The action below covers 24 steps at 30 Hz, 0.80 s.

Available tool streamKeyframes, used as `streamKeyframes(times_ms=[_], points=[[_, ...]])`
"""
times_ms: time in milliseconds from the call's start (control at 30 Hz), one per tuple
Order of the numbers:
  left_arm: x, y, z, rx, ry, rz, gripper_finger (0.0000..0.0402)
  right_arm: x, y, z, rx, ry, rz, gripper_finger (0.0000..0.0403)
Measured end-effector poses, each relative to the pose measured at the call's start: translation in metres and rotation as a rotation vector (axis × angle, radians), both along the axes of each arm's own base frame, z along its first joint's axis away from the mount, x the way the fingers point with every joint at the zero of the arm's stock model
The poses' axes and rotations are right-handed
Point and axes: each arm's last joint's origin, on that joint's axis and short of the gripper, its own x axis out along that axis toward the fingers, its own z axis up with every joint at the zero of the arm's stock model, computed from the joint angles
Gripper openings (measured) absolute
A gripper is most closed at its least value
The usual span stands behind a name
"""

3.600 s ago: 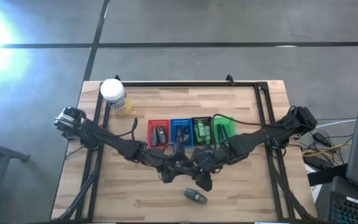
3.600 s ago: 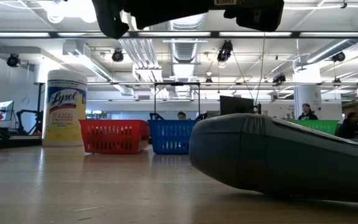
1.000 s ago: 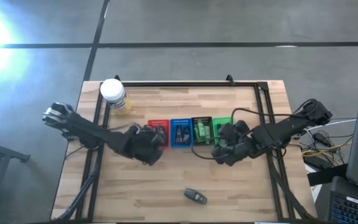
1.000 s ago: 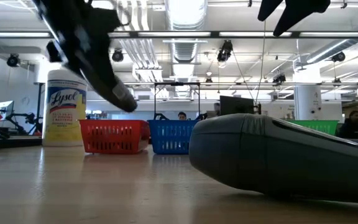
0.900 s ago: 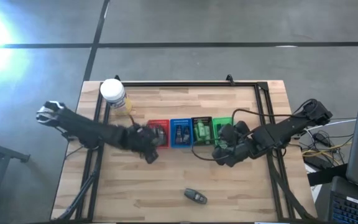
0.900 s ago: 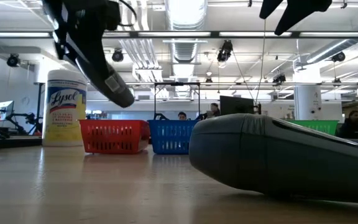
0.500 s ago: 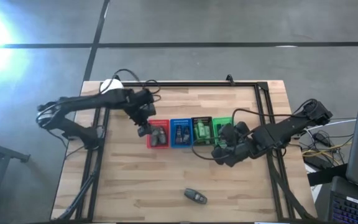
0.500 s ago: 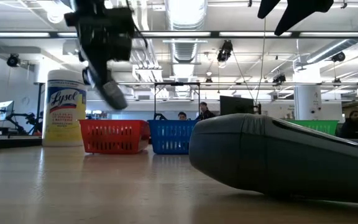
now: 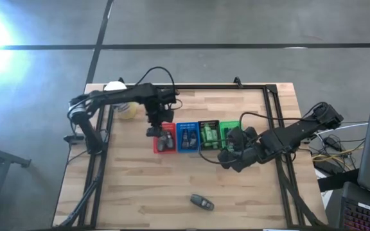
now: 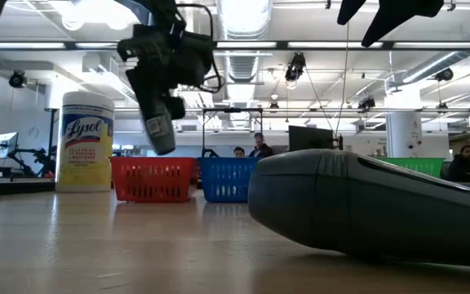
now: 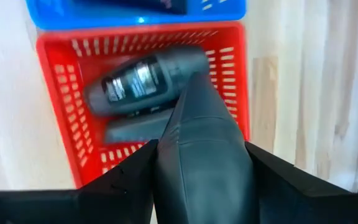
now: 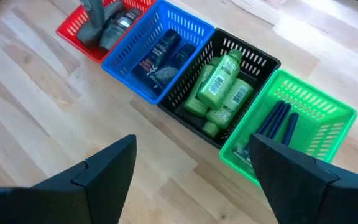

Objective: Pick & Place Travel size toiletries
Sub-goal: Put the black deodorant into the red bin

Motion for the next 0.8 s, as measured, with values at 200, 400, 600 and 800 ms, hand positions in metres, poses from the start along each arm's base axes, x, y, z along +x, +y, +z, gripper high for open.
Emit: streamKeyframes(times_ms=[200, 400, 600, 800], points=[[0.013, 0.003, 0.000, -0.049, -0.029, -0.065, 0.0204, 0.002, 0.001, -0.002, 0.003, 0.000, -0.012, 0.0320], [0.019, -0.004, -0.026, -0.087, 0.039, -0.102, 0.0206, 0.008, 0.004, -0.010, 0.004, 0.026, -0.007, 0.0335], [0.024, -0.003, -0.033, 0.044, 0.053, -0.104, 0.0257, 0.013, 0.007, -0.016, 0.016, 0.060, 0.023, 0.0345], [0.027, 0.000, -0.029, 0.120, 0.040, -0.094, 0.0289, 0.016, 0.009, -0.019, 0.018, 0.072, 0.032, 0.0349]])
